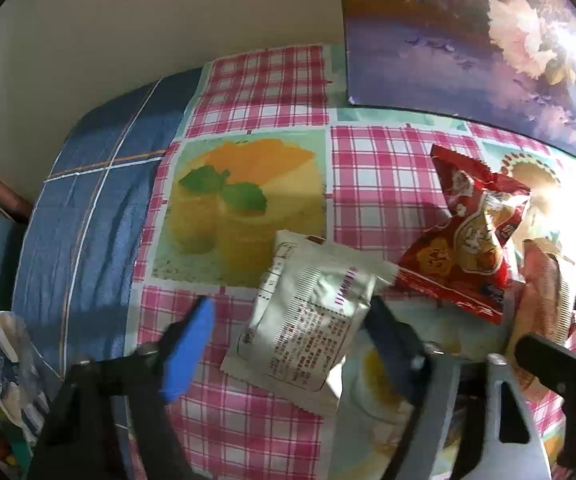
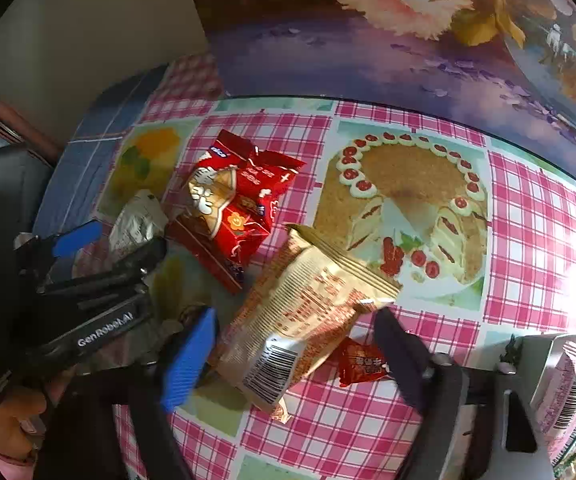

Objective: Organize snacks
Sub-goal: 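Grasp the tan bread bag with the right tool while the left tool grasps the white sachet, then carry the tan bread bag and white sachet over the white tray with both tools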

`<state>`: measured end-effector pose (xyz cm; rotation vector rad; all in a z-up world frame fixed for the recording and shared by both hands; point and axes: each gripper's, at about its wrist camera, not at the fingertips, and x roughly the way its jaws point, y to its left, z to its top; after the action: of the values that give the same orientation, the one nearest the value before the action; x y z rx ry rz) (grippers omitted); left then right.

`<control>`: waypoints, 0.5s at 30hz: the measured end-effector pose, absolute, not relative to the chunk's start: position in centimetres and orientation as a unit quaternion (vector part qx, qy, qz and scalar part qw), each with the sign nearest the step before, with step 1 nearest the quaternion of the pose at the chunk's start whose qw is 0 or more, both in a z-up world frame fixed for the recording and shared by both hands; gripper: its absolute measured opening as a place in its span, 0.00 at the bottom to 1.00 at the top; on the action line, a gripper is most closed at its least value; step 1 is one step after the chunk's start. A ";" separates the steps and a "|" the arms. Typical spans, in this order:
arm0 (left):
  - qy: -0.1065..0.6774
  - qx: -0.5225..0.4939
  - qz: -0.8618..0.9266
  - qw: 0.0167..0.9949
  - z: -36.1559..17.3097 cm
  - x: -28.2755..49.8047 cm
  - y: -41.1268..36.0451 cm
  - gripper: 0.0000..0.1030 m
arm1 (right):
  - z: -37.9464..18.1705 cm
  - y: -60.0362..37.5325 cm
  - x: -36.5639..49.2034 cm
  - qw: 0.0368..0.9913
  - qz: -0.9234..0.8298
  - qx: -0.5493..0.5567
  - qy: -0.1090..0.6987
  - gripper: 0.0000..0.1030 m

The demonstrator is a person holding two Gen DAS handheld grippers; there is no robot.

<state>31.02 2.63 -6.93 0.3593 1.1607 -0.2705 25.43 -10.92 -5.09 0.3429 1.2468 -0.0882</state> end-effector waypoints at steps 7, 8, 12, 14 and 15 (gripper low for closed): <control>0.540 0.164 -0.110 0.818 -6.6 29.9 3.0 0.52 | -4.9 -11.0 25.0 0.799 -0.035 0.172 0.575 0.53; 0.540 0.158 -0.106 0.820 -6.4 29.7 3.2 0.52 | -4.8 -11.0 24.9 0.799 -0.034 0.169 0.576 0.52; 0.541 0.131 -0.082 0.827 -5.2 28.4 4.1 0.52 | -4.2 -11.4 23.9 0.801 -0.028 0.177 0.570 0.46; 0.539 0.118 -0.067 0.832 -4.4 27.6 4.5 0.52 | -3.4 -11.5 23.0 0.807 -0.021 0.180 0.563 0.46; 0.537 0.111 -0.056 0.834 -3.8 26.9 4.6 0.52 | -3.0 -11.5 22.6 0.809 -0.019 0.179 0.560 0.46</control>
<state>26.92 4.63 -3.84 0.2348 1.1378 -0.1192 22.56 -11.51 -3.04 0.3833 1.1965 -0.0402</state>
